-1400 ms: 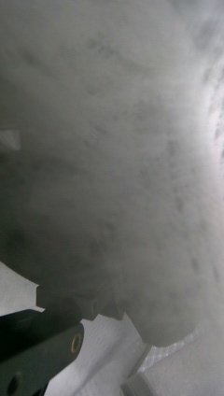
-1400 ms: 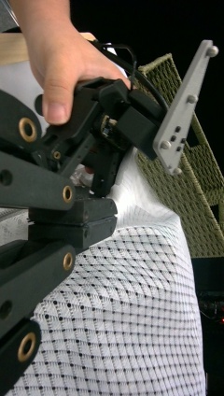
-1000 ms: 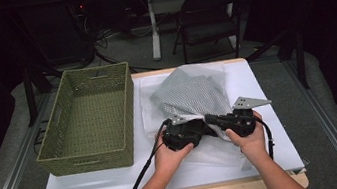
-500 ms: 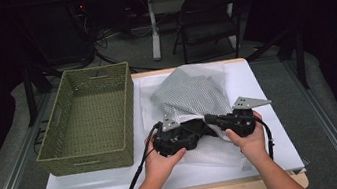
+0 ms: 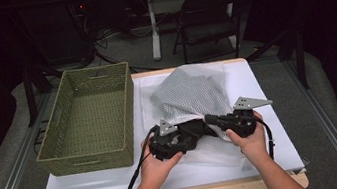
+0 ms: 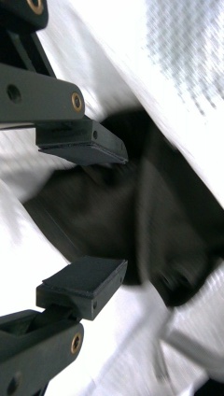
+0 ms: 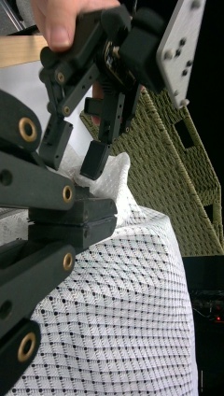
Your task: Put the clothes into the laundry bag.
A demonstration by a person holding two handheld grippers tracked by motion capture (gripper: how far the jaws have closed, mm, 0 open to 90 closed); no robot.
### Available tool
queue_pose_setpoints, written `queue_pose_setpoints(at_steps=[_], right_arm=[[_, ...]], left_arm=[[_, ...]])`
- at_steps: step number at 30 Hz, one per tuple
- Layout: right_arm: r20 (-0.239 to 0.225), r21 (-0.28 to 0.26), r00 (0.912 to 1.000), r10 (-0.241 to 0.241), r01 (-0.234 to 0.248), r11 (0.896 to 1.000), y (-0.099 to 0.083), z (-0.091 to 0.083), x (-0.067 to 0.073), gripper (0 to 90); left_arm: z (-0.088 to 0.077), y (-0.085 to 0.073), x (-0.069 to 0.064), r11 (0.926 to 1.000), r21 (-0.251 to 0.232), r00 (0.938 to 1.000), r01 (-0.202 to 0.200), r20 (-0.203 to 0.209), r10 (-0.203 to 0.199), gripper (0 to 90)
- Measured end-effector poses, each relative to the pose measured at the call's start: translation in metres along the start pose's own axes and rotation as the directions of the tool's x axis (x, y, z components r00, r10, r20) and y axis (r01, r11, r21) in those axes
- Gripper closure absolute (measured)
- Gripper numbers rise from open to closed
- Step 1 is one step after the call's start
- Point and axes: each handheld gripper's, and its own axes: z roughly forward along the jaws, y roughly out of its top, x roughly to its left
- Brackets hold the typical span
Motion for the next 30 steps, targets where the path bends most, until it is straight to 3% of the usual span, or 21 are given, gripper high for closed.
queue_pose_setpoints(at_steps=[5,13,18,22,26,30], right_arm=[[-0.001,-0.003,1.0000,-0.004,0.004,1.000,0.001,0.000,0.001,90.0],[-0.006,-0.012,0.9999,-0.013,0.013,1.000,0.004,-0.002,0.004,90.0],[-0.005,-0.012,0.9998,-0.017,0.017,1.000,0.003,0.000,0.004,90.0],[-0.006,-0.008,0.9998,-0.018,0.018,1.000,0.002,0.000,0.003,90.0],[-0.007,-0.011,0.9998,-0.016,0.016,1.000,0.002,0.000,0.003,90.0],[-0.009,-0.008,0.9998,-0.016,0.016,1.000,0.003,-0.001,0.004,90.0]], left_arm=[[-0.002,-0.011,0.019,0.9992,0.023,0.9963,0.034,-0.079,-0.032,43.9],[0.011,-0.017,0.030,0.9968,0.057,0.9921,0.055,-0.115,-0.048,45.5],[0.024,-0.021,0.034,0.9937,0.094,0.9896,0.061,-0.136,-0.048,58.9],[0.026,-0.022,0.034,0.9930,0.107,0.9904,0.051,-0.133,-0.036,74.0],[0.016,-0.020,0.034,0.9944,0.098,0.9929,0.040,-0.115,-0.029,77.7],[-0.006,-0.016,0.030,0.9983,0.056,0.9948,0.014,-0.102,-0.008,78.8]])
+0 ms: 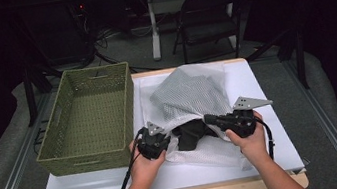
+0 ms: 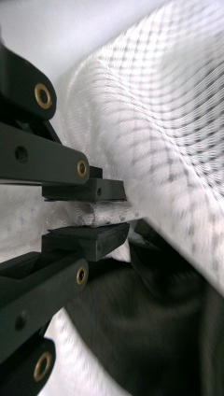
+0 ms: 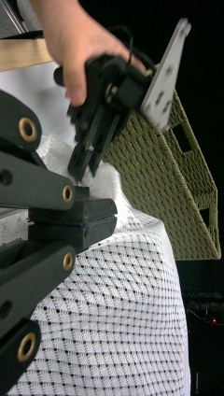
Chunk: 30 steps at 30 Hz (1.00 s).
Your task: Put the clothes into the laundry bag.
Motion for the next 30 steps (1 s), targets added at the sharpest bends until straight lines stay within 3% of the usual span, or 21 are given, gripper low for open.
queue_pose_setpoints(at_steps=[4,9,18,24,27,30], right_arm=[[-0.005,0.002,0.9999,-0.009,0.009,1.000,0.002,0.001,0.004,90.0],[-0.008,0.007,0.9997,-0.025,0.025,1.000,0.005,-0.001,0.006,90.0],[-0.006,0.041,0.9989,-0.046,0.046,0.998,0.010,-0.010,0.011,90.0],[0.012,0.073,0.9942,-0.107,0.106,0.992,0.010,-0.021,0.022,90.0],[0.022,0.091,0.9927,-0.119,0.116,0.989,0.006,-0.023,0.023,90.0],[0.023,0.106,0.9954,-0.093,0.090,0.990,-0.004,-0.023,0.021,90.0]], left_arm=[[-0.020,0.000,-0.002,0.9997,-0.022,0.9998,-0.002,0.022,0.003,79.3],[-0.043,-0.004,-0.003,0.9985,-0.040,0.9988,-0.038,0.030,0.039,79.8],[-0.071,-0.021,0.009,0.9979,-0.063,0.9974,-0.015,0.069,0.019,79.9],[-0.077,-0.034,0.016,0.9979,-0.064,0.9959,0.005,0.091,0.001,79.8],[-0.074,-0.038,0.017,0.9981,-0.062,0.9948,-0.001,0.102,0.007,79.7],[-0.072,-0.040,0.018,0.9983,-0.058,0.9941,0.008,0.109,-0.001,79.4]])
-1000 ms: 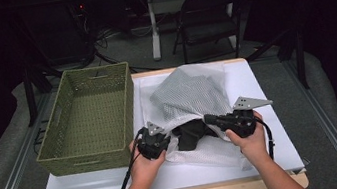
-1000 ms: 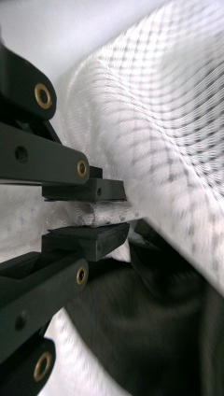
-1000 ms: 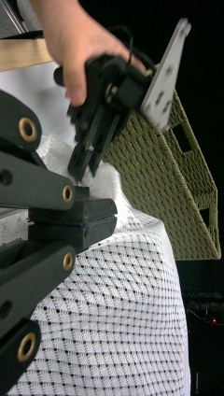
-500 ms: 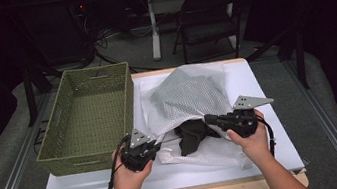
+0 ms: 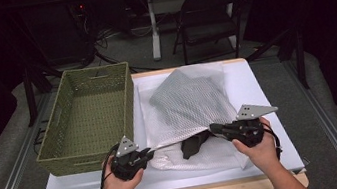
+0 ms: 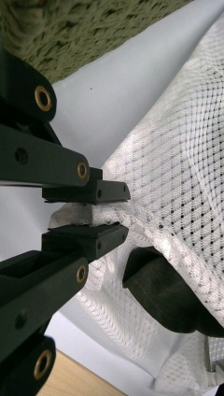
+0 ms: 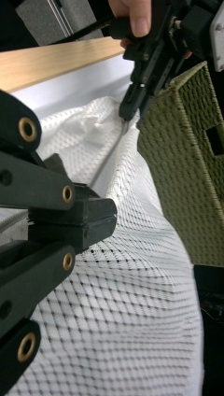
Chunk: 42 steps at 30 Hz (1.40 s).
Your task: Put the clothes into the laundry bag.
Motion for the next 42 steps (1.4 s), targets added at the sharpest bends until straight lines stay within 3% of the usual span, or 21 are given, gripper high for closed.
queue_pose_setpoints(at_steps=[5,8,11,17,19,26,28,31,33,36,40,42], right_arm=[[-0.007,0.018,0.9999,0.015,-0.015,1.000,-0.014,-0.004,0.000,90.0],[-0.013,0.002,0.9991,0.039,-0.039,0.999,-0.018,-0.007,-0.003,90.0],[-0.016,-0.021,0.9986,0.051,-0.052,0.998,-0.016,-0.011,-0.005,90.0],[-0.005,-0.044,0.9984,0.056,-0.056,0.997,-0.013,-0.014,-0.008,90.0],[-0.001,-0.054,0.9986,0.053,-0.053,0.997,-0.011,-0.015,-0.008,90.0],[0.001,-0.069,0.9983,0.059,-0.059,0.996,-0.008,-0.016,-0.010,90.0],[0.001,-0.069,0.9982,0.060,-0.059,0.996,-0.007,-0.016,-0.010,90.0],[0.004,-0.069,0.9979,0.064,-0.064,0.996,-0.008,-0.015,-0.011,90.0],[0.003,-0.065,0.9978,0.066,-0.066,0.996,-0.010,-0.014,-0.011,90.0],[0.000,-0.048,0.9976,0.069,-0.068,0.996,-0.015,-0.009,-0.010,90.0],[-0.003,-0.020,0.9972,0.075,-0.075,0.997,-0.021,-0.003,-0.011,90.0],[-0.004,-0.005,0.9969,0.078,-0.078,0.997,-0.023,-0.001,-0.010,89.8]], left_arm=[[0.001,-0.003,0.000,0.9998,-0.017,0.9999,0.012,0.011,-0.012,74.6],[0.002,-0.005,-0.001,0.9998,-0.010,0.9998,0.018,0.006,-0.018,69.8],[0.001,-0.007,-0.002,0.9991,-0.015,0.9991,0.041,0.013,-0.041,63.6],[-0.002,-0.010,-0.004,0.9987,-0.018,0.9985,0.049,0.026,-0.048,54.2],[-0.002,-0.012,-0.005,0.9977,-0.016,0.9973,0.066,0.034,-0.065,52.9],[0.009,-0.019,-0.009,0.9977,0.027,0.9968,0.063,0.049,-0.064,50.8],[0.013,-0.020,-0.012,0.9981,0.041,0.9975,0.046,0.052,-0.048,51.5],[0.016,-0.020,-0.014,0.9981,0.059,0.9993,0.018,0.032,-0.020,62.0],[0.016,-0.019,-0.015,0.9990,0.044,0.9996,0.006,0.027,-0.007,71.5],[0.015,-0.018,-0.014,0.9994,0.034,0.9998,0.003,0.021,-0.003,78.6],[0.014,-0.018,-0.014,0.9998,0.021,0.9999,-0.001,0.017,0.000,82.2],[0.011,-0.016,-0.012,0.9999,0.013,0.9994,0.006,0.034,-0.006,82.9]])
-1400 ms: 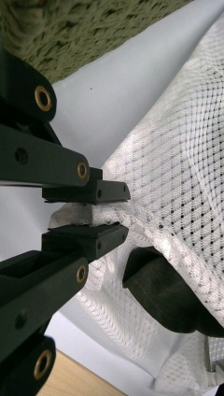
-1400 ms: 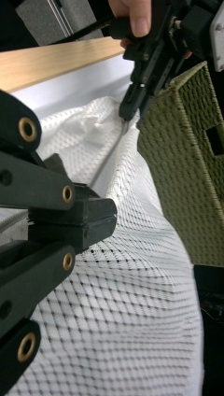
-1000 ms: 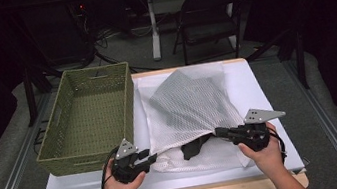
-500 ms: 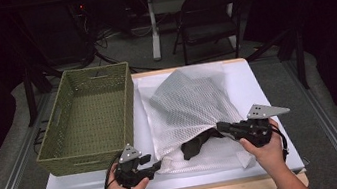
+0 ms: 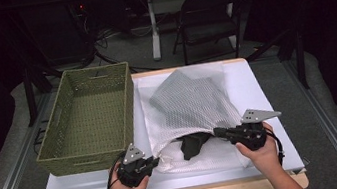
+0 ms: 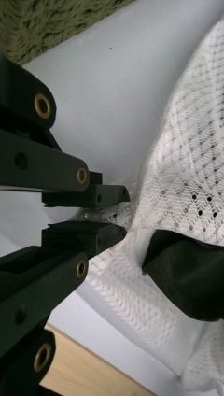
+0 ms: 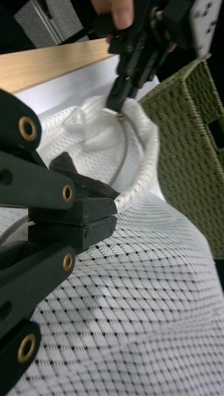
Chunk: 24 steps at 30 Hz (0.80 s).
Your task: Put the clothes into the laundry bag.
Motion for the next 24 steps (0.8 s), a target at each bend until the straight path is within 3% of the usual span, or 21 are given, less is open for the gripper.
queue_pose_setpoints(at_steps=[5,12,18,22,24], right_arm=[[0.012,0.009,0.9998,-0.018,0.018,1.000,-0.001,0.002,0.003,86.0],[0.037,-0.030,0.9984,-0.043,0.044,0.999,0.005,-0.002,0.007,70.7],[0.015,-0.043,0.9972,-0.073,0.074,0.996,0.014,0.000,0.021,58.1],[0.009,-0.026,0.9931,-0.117,0.117,0.993,0.017,0.010,0.031,56.4],[-0.004,-0.010,0.9933,-0.115,0.115,0.993,0.018,0.014,0.034,56.3]], left_arm=[[-0.004,0.005,0.003,0.9997,-0.023,0.9999,0.013,-0.002,-0.013,83.3],[-0.004,0.013,0.003,0.9996,-0.027,1.0000,0.004,0.005,-0.004,83.6],[-0.003,0.020,0.004,0.9994,-0.034,0.9999,0.010,0.002,-0.010,83.9],[-0.003,0.024,0.006,0.9995,-0.025,0.9998,0.019,0.012,-0.018,83.9],[-0.003,0.024,0.007,0.9994,-0.023,0.9994,0.027,0.020,-0.027,83.9]])
